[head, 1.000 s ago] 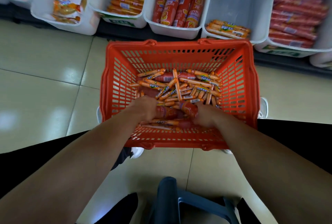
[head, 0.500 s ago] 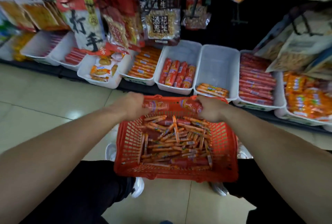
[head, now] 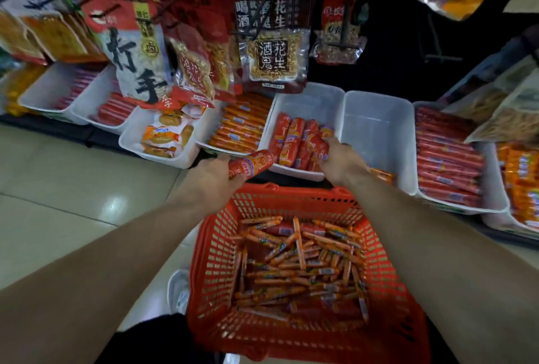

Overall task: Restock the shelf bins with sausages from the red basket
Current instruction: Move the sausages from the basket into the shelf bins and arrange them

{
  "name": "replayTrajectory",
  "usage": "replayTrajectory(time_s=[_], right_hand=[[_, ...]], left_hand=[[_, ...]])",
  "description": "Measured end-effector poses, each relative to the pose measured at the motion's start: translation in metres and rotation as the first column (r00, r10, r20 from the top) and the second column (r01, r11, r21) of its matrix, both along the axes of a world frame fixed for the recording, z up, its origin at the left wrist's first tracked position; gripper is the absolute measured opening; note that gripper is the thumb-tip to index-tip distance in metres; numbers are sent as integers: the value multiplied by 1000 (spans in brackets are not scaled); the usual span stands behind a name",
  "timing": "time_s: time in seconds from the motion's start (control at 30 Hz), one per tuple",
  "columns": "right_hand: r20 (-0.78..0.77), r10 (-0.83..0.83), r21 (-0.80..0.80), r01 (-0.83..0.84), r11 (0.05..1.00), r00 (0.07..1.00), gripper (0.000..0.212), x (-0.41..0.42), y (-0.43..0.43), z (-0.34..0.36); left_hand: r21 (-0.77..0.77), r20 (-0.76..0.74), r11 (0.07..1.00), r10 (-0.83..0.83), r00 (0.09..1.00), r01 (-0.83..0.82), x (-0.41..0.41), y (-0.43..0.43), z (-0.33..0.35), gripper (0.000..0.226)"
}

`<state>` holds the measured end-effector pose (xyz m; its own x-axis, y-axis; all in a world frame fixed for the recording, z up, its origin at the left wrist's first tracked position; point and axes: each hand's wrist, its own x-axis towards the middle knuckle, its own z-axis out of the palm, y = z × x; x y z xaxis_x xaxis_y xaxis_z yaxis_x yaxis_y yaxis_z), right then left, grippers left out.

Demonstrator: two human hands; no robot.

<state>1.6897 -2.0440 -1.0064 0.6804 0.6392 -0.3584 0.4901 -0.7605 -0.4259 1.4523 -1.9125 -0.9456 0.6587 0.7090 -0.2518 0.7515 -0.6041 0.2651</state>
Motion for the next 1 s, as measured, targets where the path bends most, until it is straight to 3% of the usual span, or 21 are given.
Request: replayTrajectory(time_s=[0.2,0.37,0.53,0.67,0.87,1.0], right_hand=[[-6,-108,186,108,977,994,57,20,60,-30],[-101,115,31,-113,993,988,53,15,64,-62],[3,242,-17,-241,970,970,62,25,43,-71],[-19,228,36,-228,973,973,61,29,34,-69],[81,230,29,-233,972,970,64,20,25,-80],[92,239,33,-243,969,967,64,20,27,-82]], left_hand=[[-69,113,991,125,986,-117,6,14,-28,36],[-98,147,981,181,973,-167,10,22,-38,34],[-38,167,986,168,972,-163,33,31,-49,36],[17,182,984,171,968,-177,83,44,-65,41],[-153,252,954,289,924,-257,166,19,-114,49],[-144,197,983,138,971,-110,173,18,-144,55]])
